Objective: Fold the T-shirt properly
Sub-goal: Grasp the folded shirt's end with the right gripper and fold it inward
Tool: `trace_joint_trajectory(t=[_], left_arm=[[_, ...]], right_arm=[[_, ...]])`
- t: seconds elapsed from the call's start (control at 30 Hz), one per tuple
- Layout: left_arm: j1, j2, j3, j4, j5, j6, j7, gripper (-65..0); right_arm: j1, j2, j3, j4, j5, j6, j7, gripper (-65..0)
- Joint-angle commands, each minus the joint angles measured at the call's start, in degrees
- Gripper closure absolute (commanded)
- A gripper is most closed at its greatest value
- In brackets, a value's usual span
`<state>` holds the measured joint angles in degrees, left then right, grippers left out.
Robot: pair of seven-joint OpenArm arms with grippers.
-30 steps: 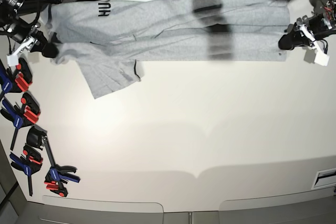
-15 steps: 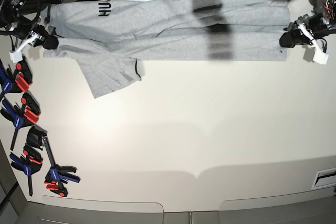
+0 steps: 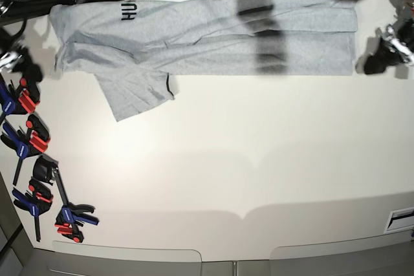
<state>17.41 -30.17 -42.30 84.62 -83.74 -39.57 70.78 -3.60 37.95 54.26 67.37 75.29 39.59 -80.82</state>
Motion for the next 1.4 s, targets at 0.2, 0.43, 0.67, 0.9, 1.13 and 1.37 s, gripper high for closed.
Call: trace_joint_trajectory(t=[0.2,0.43,0.67,0.9,1.13,1.37], left_arm=[[0.07,-1.33,-11.47,12.68,-1.26,-0.43,1.86,-18.1],[0.72,-1.29,-12.76,19.74,-1.26,-0.43,2.08,-18.1],[5.68,-1.25,-12.76,19.61,0.35,-0.43,1.18,-18.2],[7.69,-0.94,-12.76,19.61,0.37,-0.43,1.22,-18.1],[7.67,-0.94,-12.76,19.61,0.35,-0.43,1.22,-18.1],[7.67,-0.94,-12.76,19.61,0.35,-0.43,1.18,-18.1]], right_arm=[[5.22,0.39,-2.45,1.03,-2.27,0.41,2.89,-15.1],[8.37,-6.78,-13.73,1.03,-18.56,0.41,16.48,-15.1],[13.25,-14.14,-24.35,1.03,-32.39,0.41,24.96,-22.9],[16.5,-17.38,-30.95,0.46,-46.8,-2.93,34.86,-34.3],[17.84,-17.99,-32.52,-4.7,-52.59,-6.64,36.33,-34.3],[17.84,-18.58,-32.54,-8.85,-49.2,-5.64,34.51,-34.2]])
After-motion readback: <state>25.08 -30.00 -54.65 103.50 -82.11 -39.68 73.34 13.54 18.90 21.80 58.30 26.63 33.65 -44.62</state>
